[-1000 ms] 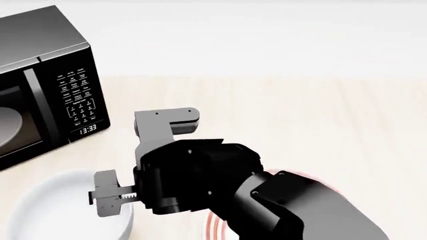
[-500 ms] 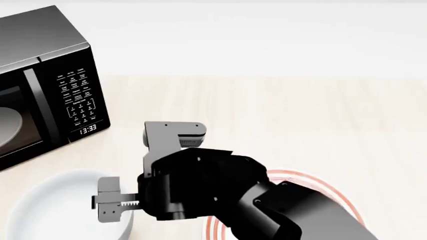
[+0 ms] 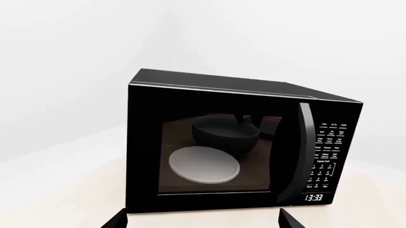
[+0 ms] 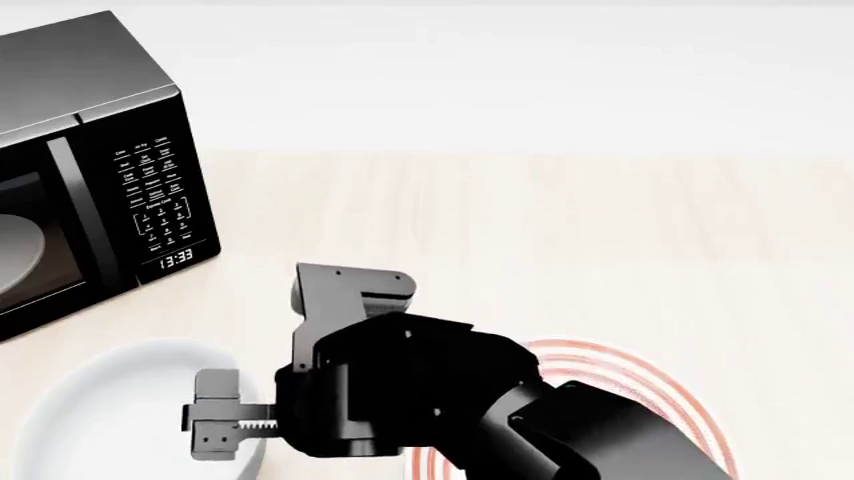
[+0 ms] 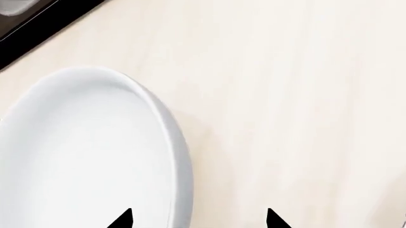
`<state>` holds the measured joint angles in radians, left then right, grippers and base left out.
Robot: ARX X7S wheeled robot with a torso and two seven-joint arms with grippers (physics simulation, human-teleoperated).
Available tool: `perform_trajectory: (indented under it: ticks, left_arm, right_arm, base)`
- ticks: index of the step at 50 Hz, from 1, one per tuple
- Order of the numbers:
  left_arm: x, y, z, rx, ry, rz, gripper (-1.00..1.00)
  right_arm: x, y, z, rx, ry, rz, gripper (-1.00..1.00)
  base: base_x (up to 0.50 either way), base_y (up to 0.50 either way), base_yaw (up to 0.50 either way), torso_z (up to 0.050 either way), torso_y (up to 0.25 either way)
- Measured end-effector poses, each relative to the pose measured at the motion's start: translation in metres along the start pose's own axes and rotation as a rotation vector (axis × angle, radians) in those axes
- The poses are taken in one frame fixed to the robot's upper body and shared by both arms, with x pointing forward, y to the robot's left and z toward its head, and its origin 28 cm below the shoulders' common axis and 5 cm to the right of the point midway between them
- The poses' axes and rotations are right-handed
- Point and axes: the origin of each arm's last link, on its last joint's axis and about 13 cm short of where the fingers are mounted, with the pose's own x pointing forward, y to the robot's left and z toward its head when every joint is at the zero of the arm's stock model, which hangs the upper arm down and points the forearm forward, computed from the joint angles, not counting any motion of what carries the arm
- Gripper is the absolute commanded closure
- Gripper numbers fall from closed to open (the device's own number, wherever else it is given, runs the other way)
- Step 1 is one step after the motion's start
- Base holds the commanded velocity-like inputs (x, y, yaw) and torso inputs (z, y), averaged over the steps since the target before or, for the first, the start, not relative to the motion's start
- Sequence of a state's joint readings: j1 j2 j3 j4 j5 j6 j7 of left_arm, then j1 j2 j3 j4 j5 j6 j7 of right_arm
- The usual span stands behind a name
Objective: Put the white bowl to the right of the plate.
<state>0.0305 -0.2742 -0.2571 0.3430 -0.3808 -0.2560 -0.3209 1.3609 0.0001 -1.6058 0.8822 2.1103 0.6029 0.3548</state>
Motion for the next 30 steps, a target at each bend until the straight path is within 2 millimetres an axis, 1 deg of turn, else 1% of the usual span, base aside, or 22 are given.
perform_trajectory:
  ticks: [16, 30]
  left_arm:
    - [-0.002, 0.001, 0.002, -0.005, -0.006, -0.005, -1.0]
    - [-0.004, 0.002, 0.003, -0.009, -0.011, -0.007, -1.0]
  right_arm:
    - [0.004, -0.002, -0.004, 0.032, 0.003, 0.067, -1.0]
    - [0.011, -0.008, -0.012, 0.062, 0.012, 0.114, -1.0]
  base:
    - [0.0, 0.0, 0.0, 0.0, 0.0]
    - [0.0, 0.0, 0.0, 0.0, 0.0]
